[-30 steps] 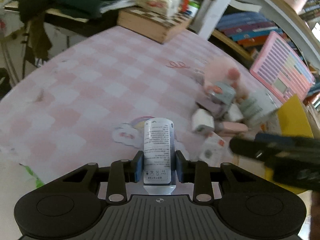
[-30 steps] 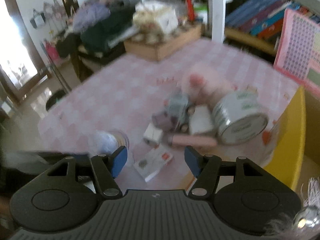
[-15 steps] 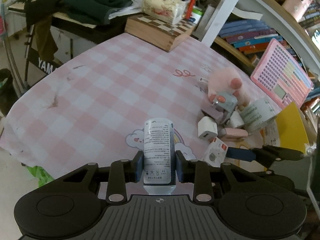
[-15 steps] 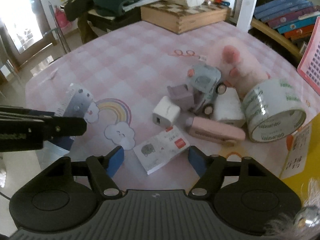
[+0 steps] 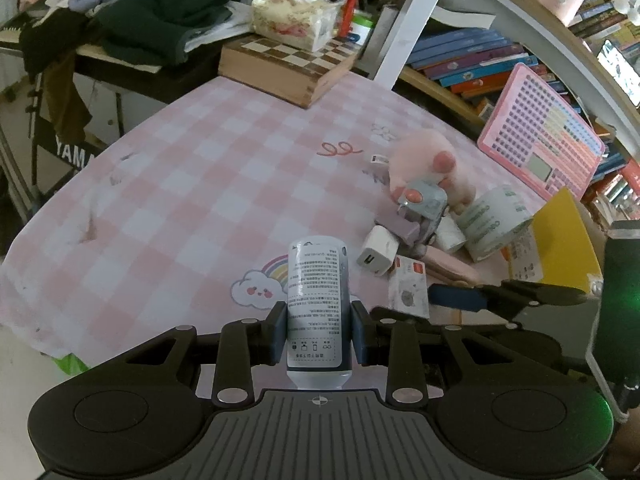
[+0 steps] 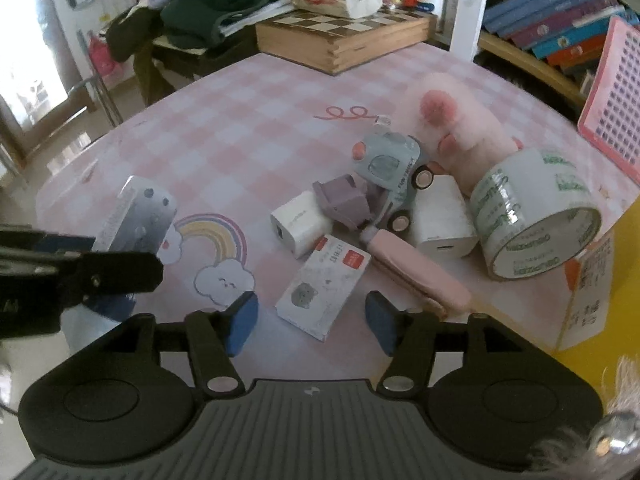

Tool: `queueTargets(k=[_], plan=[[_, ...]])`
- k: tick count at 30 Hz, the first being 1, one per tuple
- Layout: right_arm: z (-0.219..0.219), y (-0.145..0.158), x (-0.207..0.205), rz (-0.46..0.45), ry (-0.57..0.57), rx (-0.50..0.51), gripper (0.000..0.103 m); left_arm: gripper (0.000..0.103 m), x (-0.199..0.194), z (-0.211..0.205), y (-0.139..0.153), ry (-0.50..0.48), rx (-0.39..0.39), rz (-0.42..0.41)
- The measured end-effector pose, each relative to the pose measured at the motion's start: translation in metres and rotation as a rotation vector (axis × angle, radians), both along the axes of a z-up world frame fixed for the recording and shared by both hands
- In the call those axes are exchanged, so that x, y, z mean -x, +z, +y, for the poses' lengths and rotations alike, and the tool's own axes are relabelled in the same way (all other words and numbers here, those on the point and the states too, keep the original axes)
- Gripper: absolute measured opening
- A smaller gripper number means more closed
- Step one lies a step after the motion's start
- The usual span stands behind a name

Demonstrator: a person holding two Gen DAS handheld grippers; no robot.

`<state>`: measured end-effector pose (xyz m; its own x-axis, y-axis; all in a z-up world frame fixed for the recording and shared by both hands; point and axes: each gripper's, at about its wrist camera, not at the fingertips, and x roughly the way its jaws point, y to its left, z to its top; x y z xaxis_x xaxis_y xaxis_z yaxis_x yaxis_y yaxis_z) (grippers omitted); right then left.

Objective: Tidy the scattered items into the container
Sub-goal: 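Grasp the small white card box with the right tool while the left holds the bottle, then carry the spray bottle and card box with both tools over the yellow box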

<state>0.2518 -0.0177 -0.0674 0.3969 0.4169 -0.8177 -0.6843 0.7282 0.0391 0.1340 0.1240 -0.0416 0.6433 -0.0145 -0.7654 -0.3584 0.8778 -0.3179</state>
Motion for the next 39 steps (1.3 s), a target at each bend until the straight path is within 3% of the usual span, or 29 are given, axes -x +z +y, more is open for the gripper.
queueTargets(k=[3,7,15,28,39], plan=[[0.005,-0.001,-0.002,-0.020,-0.005,0.015,0.055,0.031,0.000,0.001,0.000,-0.009,0.003,0.003],[0.006,0.002,-0.003,-0.032,0.008,0.024,0.029,0.031,0.000,0.002,0.000,-0.023,0.011,0.003],[-0.008,0.012,0.003,0.020,-0.007,-0.008,0.028,0.031,0.004,0.002,0.006,-0.051,0.029,-0.028],[-0.046,0.067,0.048,-0.016,-0.059,-0.123,0.028,0.031,0.036,-0.003,0.031,-0.082,0.072,-0.120],[-0.077,0.089,0.104,-0.064,-0.170,-0.179,0.028,0.031,0.077,-0.013,0.050,-0.151,0.090,-0.184]])
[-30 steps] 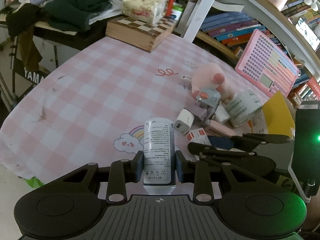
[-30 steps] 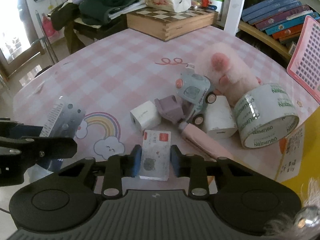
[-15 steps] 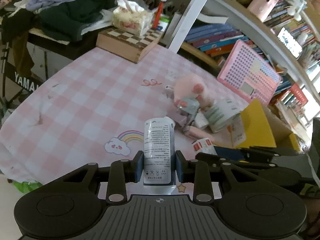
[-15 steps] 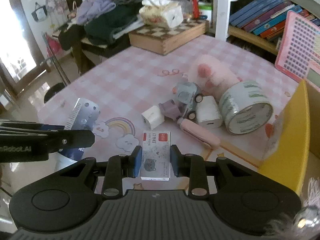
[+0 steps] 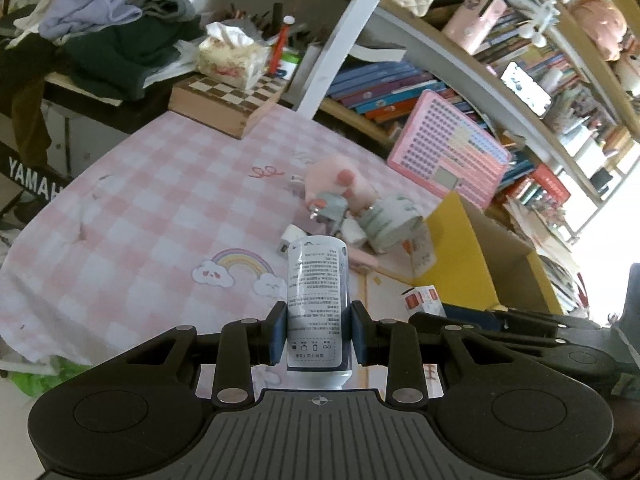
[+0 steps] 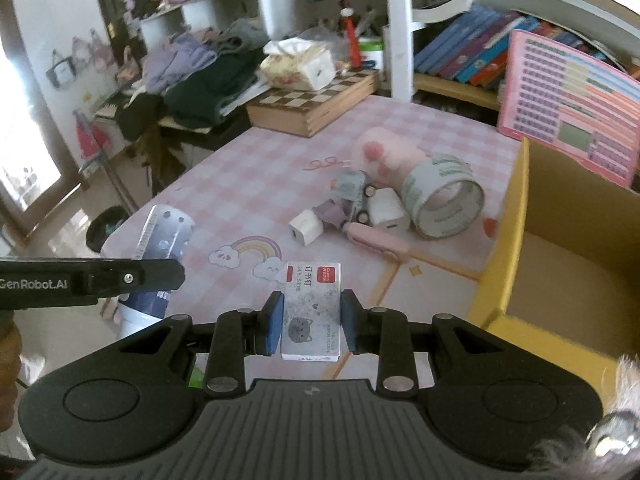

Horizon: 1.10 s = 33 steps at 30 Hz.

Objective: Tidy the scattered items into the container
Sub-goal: 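Carry the spray bottle and card box with both tools over the yellow box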

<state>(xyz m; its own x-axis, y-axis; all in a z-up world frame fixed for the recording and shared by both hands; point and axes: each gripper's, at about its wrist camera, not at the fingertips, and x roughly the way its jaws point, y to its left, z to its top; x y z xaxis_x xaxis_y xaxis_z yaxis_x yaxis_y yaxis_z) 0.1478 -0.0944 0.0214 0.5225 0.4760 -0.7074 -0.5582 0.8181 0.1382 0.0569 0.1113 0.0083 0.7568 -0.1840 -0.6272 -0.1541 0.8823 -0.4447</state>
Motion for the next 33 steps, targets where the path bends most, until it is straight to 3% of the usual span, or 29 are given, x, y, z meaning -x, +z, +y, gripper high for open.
queueTargets(k=[18,33], plan=[[-0.032,0.004,0.101,-0.025,-0.181,-0.037,0.028,0.031,0.053,-0.020,0.010,-0.165,-0.001,-0.036],[-0.070,0.002,0.133,-0.016,-0.336,-0.049,0.028,0.031,0.058,-0.048,0.014,-0.296,-0.016,-0.057]])
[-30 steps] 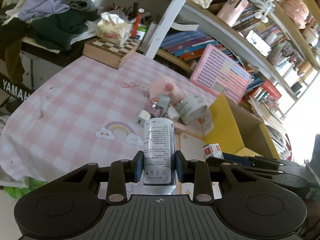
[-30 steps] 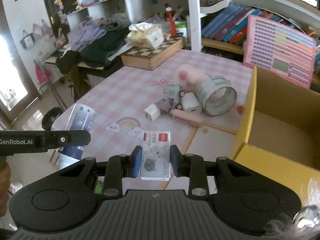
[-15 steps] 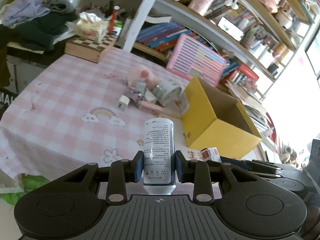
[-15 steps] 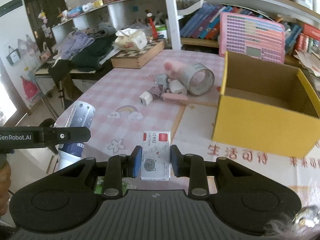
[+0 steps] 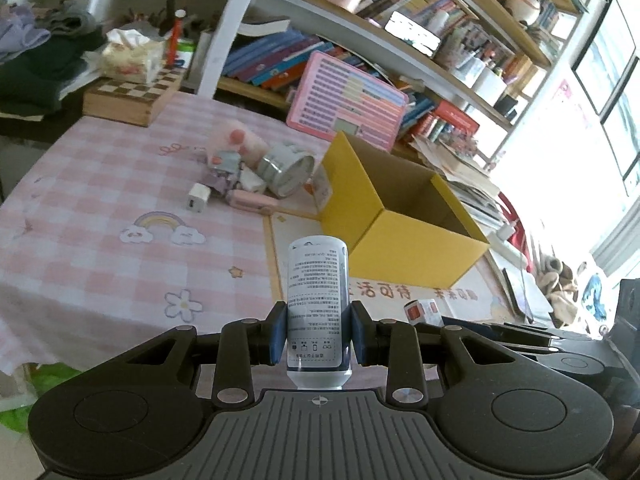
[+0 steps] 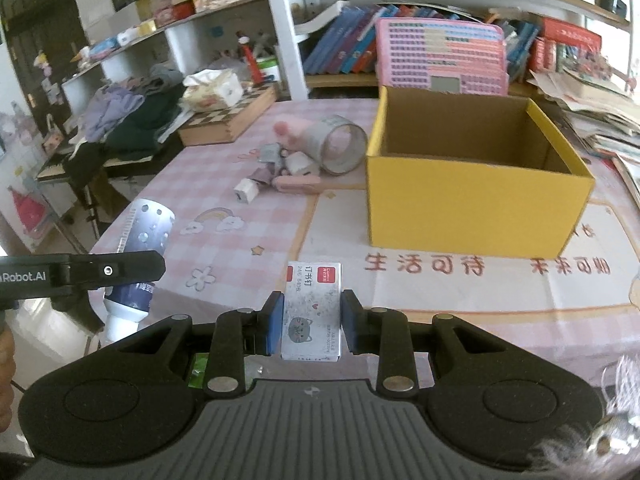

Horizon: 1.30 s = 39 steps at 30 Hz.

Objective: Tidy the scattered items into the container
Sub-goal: 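Carry the spray bottle and card box with both tools over the yellow box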

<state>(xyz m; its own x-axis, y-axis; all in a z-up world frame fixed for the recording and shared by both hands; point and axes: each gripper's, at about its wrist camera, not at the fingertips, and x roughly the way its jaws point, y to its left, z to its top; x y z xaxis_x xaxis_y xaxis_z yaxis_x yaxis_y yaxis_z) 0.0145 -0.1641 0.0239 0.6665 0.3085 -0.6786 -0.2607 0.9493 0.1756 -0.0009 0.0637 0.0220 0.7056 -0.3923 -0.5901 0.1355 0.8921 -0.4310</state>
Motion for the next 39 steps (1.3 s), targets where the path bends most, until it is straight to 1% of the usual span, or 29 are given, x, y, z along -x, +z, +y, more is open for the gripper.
queueTargets(k=[11,20,28,39], plan=[[-0.028,-0.004,0.007,0.020,-0.073,0.013,0.028,0.031,-0.012,-0.029,-0.002,-0.085,0.000,0.013],[-0.055,-0.007,0.001,0.036,-0.135,0.014,0.028,0.031,-0.027,-0.051,-0.001,-0.134,-0.013,0.013],[-0.069,-0.007,-0.013,0.035,-0.156,0.022,0.028,0.031,-0.045,-0.064,-0.002,-0.149,-0.012,0.013],[-0.073,0.001,-0.049,-0.017,-0.130,0.062,0.028,0.031,-0.081,-0.078,0.005,-0.168,-0.012,-0.022]])
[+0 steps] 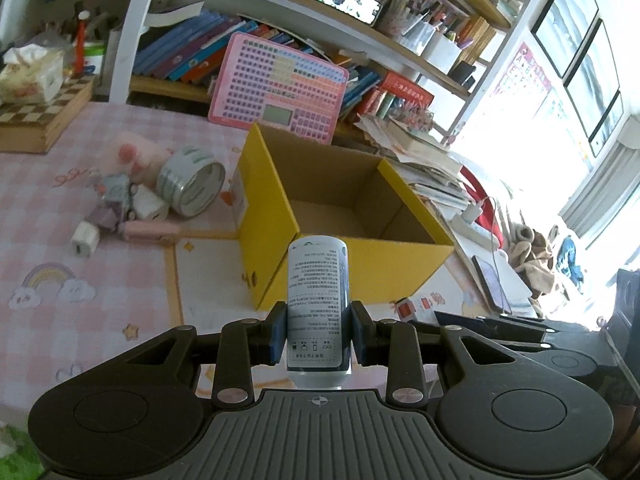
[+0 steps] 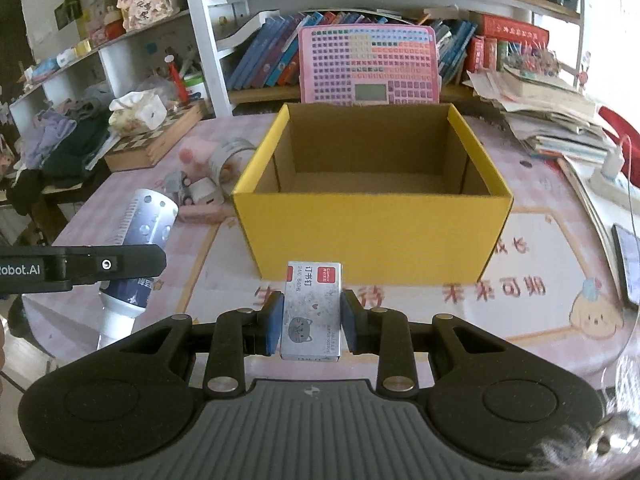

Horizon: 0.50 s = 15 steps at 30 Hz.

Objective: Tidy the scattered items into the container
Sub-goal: 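Carry the spray bottle and card box with both tools over the yellow box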

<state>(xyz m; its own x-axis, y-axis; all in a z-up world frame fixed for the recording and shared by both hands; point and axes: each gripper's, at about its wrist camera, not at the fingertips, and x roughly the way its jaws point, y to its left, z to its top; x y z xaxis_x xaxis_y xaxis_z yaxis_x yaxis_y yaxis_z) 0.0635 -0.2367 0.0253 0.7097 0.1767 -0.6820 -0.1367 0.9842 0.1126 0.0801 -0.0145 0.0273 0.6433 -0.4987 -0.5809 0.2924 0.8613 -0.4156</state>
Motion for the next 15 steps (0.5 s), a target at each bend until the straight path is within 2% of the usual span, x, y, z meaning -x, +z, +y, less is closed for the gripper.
queueTargets(k=[15], plan=[[-0.035,0.034,-0.077,-0.130,0.048,0.032,0.029,0.031,-0.065,-0.042,0.032,0.007,-0.015,-0.106]])
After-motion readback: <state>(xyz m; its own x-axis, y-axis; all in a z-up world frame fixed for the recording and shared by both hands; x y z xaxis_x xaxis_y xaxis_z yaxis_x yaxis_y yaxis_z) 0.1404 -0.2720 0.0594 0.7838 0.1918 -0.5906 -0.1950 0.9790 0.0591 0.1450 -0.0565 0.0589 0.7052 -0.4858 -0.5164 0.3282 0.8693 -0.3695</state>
